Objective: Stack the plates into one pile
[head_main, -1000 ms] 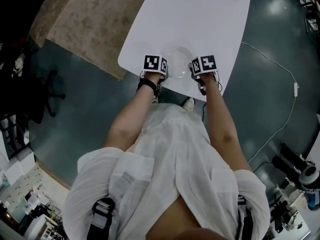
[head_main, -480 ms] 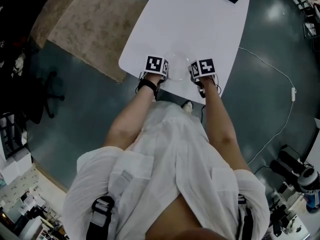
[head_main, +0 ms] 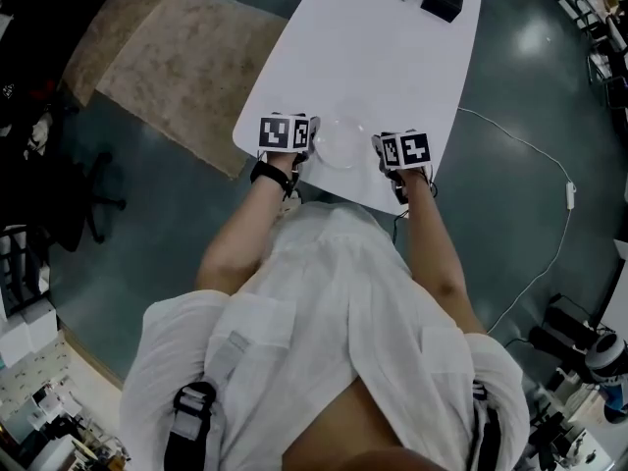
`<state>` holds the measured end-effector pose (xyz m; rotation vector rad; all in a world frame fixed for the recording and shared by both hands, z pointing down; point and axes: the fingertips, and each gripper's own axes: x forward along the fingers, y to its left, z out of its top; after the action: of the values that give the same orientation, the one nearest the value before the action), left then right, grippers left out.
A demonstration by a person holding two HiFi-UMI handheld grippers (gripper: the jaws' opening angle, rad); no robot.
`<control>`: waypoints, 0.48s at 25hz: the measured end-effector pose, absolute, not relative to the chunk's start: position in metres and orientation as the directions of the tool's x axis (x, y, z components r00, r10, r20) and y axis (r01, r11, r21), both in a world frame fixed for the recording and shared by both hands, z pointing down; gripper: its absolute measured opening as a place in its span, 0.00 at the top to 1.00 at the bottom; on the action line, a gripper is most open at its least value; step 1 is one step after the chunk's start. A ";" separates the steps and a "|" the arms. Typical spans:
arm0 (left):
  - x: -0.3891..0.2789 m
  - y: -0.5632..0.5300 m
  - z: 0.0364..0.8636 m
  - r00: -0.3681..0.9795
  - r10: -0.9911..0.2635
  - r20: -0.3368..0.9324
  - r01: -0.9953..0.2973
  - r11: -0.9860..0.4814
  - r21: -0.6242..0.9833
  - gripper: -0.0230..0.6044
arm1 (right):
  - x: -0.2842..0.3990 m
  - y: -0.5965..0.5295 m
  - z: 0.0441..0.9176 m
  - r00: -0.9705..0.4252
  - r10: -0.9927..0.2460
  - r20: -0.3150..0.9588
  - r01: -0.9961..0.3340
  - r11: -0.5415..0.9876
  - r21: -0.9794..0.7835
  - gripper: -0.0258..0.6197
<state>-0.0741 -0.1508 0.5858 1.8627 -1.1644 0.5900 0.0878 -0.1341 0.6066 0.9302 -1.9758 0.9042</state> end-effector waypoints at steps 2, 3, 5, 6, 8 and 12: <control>-0.081 -0.156 0.567 0.461 -0.545 0.700 -0.885 -0.224 0.408 0.76 | 0.095 -0.136 0.591 -0.464 -0.346 0.815 -0.830 0.491 -0.264 0.80; -0.085 -0.159 0.557 0.461 -0.573 0.678 -0.884 -0.231 0.406 0.76 | 0.097 -0.138 0.582 -0.473 -0.377 0.796 -0.830 0.494 -0.259 0.81; -0.091 -0.165 0.535 0.460 -0.627 0.629 -0.883 -0.246 0.400 0.79 | 0.103 -0.143 0.561 -0.492 -0.441 0.751 -0.828 0.504 -0.246 0.82; -0.094 -0.167 0.525 0.458 -0.651 0.605 -0.882 -0.251 0.398 0.80 | 0.106 -0.145 0.550 -0.502 -0.472 0.725 -0.826 0.510 -0.240 0.82; -0.096 -0.168 0.510 0.458 -0.688 0.563 -0.879 -0.258 0.401 0.82 | 0.112 -0.148 0.527 -0.536 -0.530 0.657 -0.816 0.525 -0.242 0.82; -0.093 -0.174 0.472 0.486 -0.752 0.445 -0.856 -0.308 0.415 0.85 | 0.121 -0.153 0.475 -0.612 -0.636 0.469 -0.786 0.553 -0.277 0.82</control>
<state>-0.0934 -0.1736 0.4718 2.1245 -1.3205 0.2216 0.1213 -0.1533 0.4748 1.1731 -2.4767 0.6719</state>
